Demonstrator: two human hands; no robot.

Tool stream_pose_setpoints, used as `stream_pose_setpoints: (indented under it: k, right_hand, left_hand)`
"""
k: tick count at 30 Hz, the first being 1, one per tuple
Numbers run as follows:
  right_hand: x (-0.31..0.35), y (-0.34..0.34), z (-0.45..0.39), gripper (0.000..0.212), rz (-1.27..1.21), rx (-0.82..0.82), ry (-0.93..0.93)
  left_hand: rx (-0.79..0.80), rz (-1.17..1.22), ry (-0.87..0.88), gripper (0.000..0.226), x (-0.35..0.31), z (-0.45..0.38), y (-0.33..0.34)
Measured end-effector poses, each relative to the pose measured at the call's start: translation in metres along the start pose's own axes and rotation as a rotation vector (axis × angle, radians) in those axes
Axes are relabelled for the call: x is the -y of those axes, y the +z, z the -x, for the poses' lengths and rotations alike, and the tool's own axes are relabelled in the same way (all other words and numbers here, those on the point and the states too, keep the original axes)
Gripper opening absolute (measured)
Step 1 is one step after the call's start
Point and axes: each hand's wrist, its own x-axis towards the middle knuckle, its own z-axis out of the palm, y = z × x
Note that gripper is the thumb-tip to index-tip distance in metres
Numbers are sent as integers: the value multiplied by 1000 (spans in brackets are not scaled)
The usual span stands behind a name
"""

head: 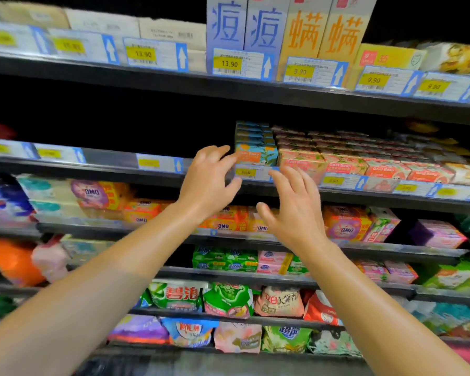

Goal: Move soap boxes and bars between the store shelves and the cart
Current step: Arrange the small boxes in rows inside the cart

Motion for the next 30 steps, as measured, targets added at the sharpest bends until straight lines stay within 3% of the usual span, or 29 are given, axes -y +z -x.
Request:
stream_pose_setpoints:
  k: [6, 14, 23, 30]
  right_hand:
    - [53, 24, 66, 66, -153, 126, -107]
    - [156, 84, 168, 67, -274, 452, -276]
    - [302, 136, 215, 69, -382, 664, -469]
    - [415, 199, 212, 68, -378, 756, -478]
  left_hand:
    - [143, -41, -188, 55, 25, 120, -14]
    - [375, -166, -459, 60, 83, 313, -50]
    - [319, -260, -702, 49, 156, 455, -126]
    - [444, -159, -854, 58, 282, 523, -168]
